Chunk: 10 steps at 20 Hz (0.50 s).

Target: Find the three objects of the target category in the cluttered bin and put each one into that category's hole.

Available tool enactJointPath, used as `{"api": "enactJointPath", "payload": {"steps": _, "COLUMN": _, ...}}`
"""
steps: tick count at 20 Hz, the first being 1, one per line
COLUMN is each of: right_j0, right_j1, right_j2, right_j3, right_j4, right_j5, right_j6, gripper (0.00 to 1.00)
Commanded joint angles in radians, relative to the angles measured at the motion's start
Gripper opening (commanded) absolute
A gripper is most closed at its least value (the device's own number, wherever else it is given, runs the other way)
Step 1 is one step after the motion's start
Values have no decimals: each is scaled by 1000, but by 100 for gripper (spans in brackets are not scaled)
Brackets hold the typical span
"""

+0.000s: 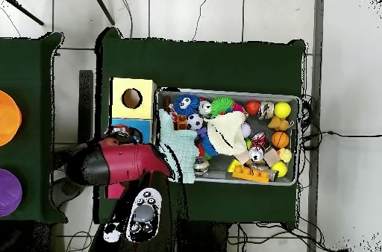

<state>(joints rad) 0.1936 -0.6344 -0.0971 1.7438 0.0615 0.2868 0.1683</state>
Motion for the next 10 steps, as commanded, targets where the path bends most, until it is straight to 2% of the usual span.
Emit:
{"api": "enactJointPath", "payload": {"steps": 1, "right_j0": -9, "right_j1": 86, "right_j2": 9, "right_j3": 8, "right_j4": 33, "right_j5": -32, "right_j6": 363, "gripper": 0}}
{"api": "enactJointPath", "payload": {"steps": 6, "right_j0": 7, "right_j1": 12, "right_j2": 3, "right_j3": 18, "right_j4": 51, "right_j5": -31, "right_j6": 371, "gripper": 0}}
{"api": "enactJointPath", "payload": {"steps": 10, "right_j0": 25, "right_j1": -14, "right_j2": -16, "right_j3": 9, "right_j4": 58, "right_j5": -11, "right_j6": 375, "gripper": 0}}
